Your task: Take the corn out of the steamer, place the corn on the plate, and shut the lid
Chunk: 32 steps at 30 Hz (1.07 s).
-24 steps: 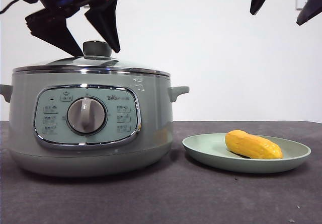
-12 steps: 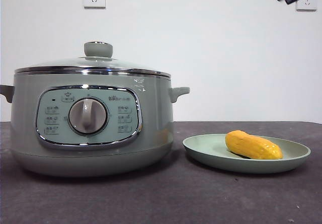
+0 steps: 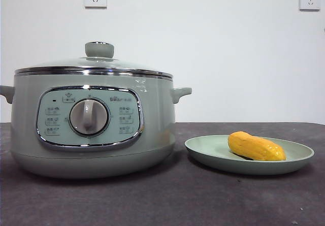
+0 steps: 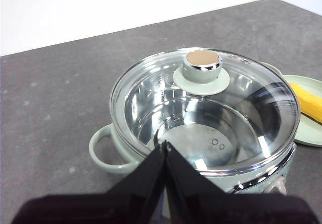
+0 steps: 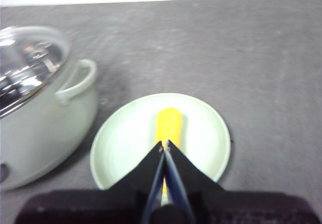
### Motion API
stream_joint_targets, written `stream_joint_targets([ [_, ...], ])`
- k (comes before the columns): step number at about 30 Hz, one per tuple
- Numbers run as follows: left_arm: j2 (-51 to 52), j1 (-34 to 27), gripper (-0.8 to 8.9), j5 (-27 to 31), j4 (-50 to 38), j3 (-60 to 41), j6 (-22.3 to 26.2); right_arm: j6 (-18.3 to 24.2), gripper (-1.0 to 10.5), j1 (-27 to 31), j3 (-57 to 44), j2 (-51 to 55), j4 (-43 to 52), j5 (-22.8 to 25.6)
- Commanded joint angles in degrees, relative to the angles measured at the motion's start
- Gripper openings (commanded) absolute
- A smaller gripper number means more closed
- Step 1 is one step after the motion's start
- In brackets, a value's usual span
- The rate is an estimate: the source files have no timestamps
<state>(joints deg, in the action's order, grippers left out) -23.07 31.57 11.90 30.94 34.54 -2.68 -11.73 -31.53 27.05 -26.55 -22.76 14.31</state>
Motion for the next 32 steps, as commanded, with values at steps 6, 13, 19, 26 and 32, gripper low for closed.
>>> stream_joint_targets([
  [6, -0.04, 0.24, -0.03, 0.11, 4.59, -0.22, -0.76, -2.78, 0.0, -0.04, -0.31, -0.07, -4.42, 1.07],
  [13, -0.04, 0.24, -0.03, 0.09, 4.72, -0.22, -0.76, -2.78, 0.0, -0.04, -0.31, -0.07, -5.68, 1.05],
  [19, 0.79, 0.13, -0.03, 0.11, 4.52, -0.22, 6.4, -2.78, 0.0, -0.04, -0.31, -0.07, -6.45, 1.03],
  [26, 12.39, -9.88, -0.03, -5.81, -6.6, -6.29, 10.67, -2.78, 0.0, -0.04, -0.31, -0.07, -6.45, 1.05],
  [32, 19.3, -22.14, -0.03, -12.85, -18.16, -19.82, 9.42, -2.78, 0.0, -0.04, -0.31, -0.07, -6.47, 1.05],
])
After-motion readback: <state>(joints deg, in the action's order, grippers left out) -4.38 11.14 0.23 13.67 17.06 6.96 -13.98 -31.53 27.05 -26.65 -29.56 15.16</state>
